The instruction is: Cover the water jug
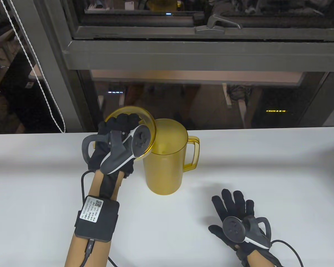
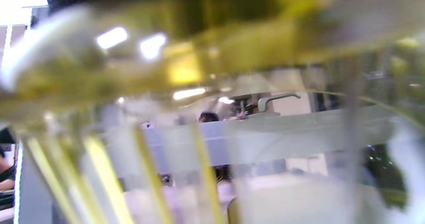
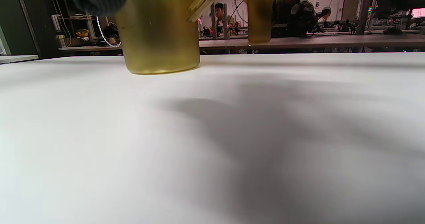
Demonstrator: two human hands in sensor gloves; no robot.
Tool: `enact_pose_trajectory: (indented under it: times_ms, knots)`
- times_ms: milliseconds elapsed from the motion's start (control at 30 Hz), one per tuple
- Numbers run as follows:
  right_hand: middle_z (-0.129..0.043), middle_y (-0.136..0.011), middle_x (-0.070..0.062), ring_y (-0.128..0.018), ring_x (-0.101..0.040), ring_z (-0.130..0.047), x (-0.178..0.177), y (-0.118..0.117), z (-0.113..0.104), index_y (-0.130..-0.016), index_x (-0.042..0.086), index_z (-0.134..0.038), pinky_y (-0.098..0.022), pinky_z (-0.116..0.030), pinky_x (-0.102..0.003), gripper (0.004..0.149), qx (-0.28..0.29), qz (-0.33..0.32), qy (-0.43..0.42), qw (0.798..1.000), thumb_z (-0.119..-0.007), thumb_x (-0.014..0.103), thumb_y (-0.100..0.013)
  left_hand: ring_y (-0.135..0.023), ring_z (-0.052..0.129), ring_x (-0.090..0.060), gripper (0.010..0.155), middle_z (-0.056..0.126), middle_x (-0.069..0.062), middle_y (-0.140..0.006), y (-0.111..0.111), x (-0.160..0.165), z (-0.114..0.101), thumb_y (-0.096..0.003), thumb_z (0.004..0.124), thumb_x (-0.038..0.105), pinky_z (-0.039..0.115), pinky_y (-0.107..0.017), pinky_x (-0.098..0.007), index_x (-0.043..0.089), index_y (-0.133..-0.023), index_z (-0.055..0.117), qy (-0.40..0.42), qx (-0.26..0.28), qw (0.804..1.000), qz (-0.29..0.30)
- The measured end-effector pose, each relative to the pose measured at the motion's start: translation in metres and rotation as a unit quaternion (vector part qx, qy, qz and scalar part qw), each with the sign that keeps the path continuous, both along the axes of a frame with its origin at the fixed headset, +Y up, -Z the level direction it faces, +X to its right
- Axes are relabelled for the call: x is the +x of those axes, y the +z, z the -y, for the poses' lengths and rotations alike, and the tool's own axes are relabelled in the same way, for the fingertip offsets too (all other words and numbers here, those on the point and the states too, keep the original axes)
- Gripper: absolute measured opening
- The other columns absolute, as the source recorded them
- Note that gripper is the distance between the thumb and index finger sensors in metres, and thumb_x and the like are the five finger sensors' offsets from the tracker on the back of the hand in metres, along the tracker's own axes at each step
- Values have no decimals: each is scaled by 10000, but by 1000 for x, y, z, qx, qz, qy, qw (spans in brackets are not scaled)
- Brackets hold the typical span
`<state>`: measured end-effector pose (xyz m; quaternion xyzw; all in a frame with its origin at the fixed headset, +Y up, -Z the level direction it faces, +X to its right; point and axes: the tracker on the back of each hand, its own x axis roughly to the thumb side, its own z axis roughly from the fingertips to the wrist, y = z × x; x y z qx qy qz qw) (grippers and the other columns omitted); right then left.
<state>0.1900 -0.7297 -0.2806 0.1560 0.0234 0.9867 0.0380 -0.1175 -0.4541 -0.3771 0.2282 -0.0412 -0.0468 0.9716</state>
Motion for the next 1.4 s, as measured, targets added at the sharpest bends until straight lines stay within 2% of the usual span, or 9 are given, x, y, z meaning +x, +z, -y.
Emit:
enact_pose_trajectory:
  times_ms: [433, 667, 1033, 1400]
  knots:
    - [-28, -1161, -136, -1058, -568, -129, 7, -2, 3, -1046, 284, -19, -697, -218, -776, 934, -6, 12, -4, 1000, -663, 640, -470, -759, 965, -280, 596, 886, -69, -882, -38, 44, -3, -345, 803, 320, 844, -579, -540, 200, -928, 775, 45, 27, 997, 53]
    - [-26, -1161, -137, -1059, -568, -128, 9, -2, 3, -1043, 286, -13, -697, -218, -776, 936, -5, 13, -5, 1000, -663, 640, -470, -757, 963, -277, 589, 891, -64, -884, -57, 71, 16, -350, 790, 317, 838, -586, -547, 211, -929, 782, 8, -22, 998, 62]
    - [-25, -1161, -135, -1059, -567, -127, 13, -4, 3, -1041, 287, -7, -698, -216, -776, 938, -5, 18, -9, 1000, -663, 639, -470, -787, 930, -267, 580, 876, -42, -910, -76, 79, 31, -367, 779, 318, 782, -645, -577, 240, -942, 776, -40, -115, 991, 53]
    - [-26, -1161, -135, -1059, -567, -127, 14, -4, 3, -1040, 288, -7, -698, -216, -776, 939, -5, 22, -9, 1000, -664, 640, -469, -806, 917, -256, 569, 873, -22, -924, -82, 83, 40, -375, 778, 320, 746, -678, -594, 263, -940, 779, -62, -152, 986, 42]
